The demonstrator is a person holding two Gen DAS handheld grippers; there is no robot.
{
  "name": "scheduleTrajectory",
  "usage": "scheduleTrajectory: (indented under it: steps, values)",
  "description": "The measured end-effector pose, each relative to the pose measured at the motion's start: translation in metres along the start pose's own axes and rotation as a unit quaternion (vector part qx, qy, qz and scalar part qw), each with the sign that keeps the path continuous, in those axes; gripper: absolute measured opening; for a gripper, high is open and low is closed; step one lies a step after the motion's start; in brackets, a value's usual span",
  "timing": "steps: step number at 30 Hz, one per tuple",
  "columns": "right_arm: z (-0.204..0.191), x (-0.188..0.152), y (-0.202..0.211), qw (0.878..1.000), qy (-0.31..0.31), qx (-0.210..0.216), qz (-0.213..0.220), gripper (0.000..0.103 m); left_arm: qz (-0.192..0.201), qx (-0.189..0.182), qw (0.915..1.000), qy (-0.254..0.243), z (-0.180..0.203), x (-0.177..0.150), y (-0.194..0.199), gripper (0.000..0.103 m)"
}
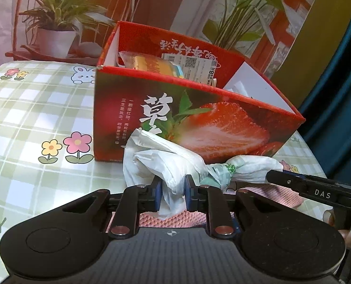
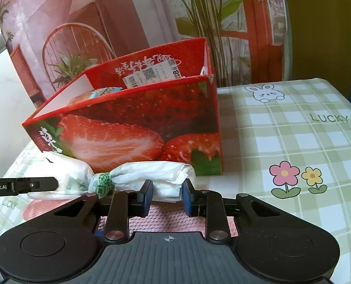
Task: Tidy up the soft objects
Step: 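Close the left gripper on the white bundle and lift it, then carry the white bundle over the red box with the left gripper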
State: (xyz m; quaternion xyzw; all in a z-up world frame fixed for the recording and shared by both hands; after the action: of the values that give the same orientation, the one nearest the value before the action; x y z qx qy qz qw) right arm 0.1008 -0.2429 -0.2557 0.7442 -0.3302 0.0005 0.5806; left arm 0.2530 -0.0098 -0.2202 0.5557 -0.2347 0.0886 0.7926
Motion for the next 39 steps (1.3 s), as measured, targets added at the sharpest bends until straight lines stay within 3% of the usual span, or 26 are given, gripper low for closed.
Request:
scheduleTrajectory:
  steps: [25,39]
  values:
    - [-0.016,0.001,0.030,0.999,0.021,0.017,0.045,0.013,0.047,-0.011,0.9988,0.004,-0.002,-0.004,0.031,0.017]
    - [-0.032,0.028,0.072,0.993,0.044,0.031,0.105,0.012,0.134,-0.012,0.9898,-0.047,0.017,0.035,0.087,0.017]
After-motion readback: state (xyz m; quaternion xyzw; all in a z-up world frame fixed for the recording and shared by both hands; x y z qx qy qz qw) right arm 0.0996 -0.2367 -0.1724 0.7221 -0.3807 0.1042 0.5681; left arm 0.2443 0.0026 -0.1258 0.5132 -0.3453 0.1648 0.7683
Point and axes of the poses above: each gripper's, at about its wrist camera, not at the fingertips, and y roughly against the way its jaws point, z to its right, x to its top, the point moved 7 cm from there along -y, roughly the way its jaws point, and after that the axes turned 14 degrees about -z, right-handed, at the moved point
